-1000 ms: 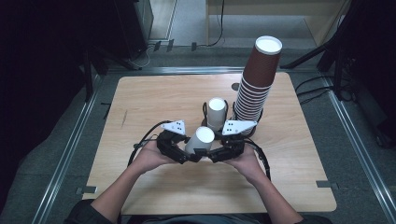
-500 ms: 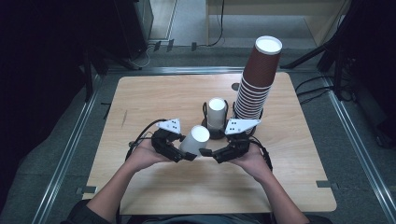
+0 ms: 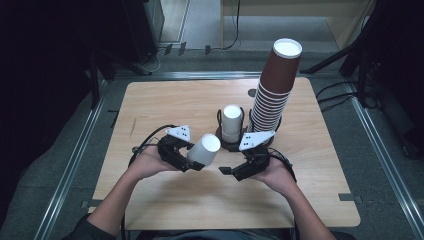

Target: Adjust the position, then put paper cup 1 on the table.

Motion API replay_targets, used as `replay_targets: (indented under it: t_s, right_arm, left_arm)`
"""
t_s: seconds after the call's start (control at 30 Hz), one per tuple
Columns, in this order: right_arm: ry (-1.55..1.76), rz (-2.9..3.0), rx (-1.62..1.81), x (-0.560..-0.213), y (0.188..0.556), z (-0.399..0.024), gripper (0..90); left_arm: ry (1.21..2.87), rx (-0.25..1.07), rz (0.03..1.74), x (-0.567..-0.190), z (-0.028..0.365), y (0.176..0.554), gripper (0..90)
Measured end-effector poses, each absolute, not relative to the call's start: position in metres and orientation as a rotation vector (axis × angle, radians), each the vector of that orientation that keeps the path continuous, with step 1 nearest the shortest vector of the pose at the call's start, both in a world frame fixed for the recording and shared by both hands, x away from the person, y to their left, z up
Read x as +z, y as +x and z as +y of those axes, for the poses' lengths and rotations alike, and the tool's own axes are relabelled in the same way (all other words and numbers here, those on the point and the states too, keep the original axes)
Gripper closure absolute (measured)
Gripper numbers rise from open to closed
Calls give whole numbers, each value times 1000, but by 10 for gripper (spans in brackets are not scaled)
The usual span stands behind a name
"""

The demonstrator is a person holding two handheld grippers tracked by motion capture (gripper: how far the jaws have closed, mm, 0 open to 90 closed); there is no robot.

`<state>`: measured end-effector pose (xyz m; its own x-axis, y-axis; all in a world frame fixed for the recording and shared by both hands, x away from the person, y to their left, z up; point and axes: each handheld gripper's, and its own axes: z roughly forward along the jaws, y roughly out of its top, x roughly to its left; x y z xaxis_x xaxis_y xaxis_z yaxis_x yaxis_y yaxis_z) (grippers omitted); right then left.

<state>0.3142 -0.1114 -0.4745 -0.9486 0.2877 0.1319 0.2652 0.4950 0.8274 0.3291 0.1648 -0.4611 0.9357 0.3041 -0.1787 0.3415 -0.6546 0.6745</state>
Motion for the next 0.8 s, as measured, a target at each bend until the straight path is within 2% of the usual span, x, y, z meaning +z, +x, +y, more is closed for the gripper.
replay_targets:
  t_s: [0.47,0.8]
  right_arm:
    - [474,2743,1404,-481,313,-113,215]
    - [448,2749,1410,-481,314,-110,213]
  left_arm:
    - [2476,-31,430,-464,154,333,295]
    - [2546,-56,410,-470,146,333,297]
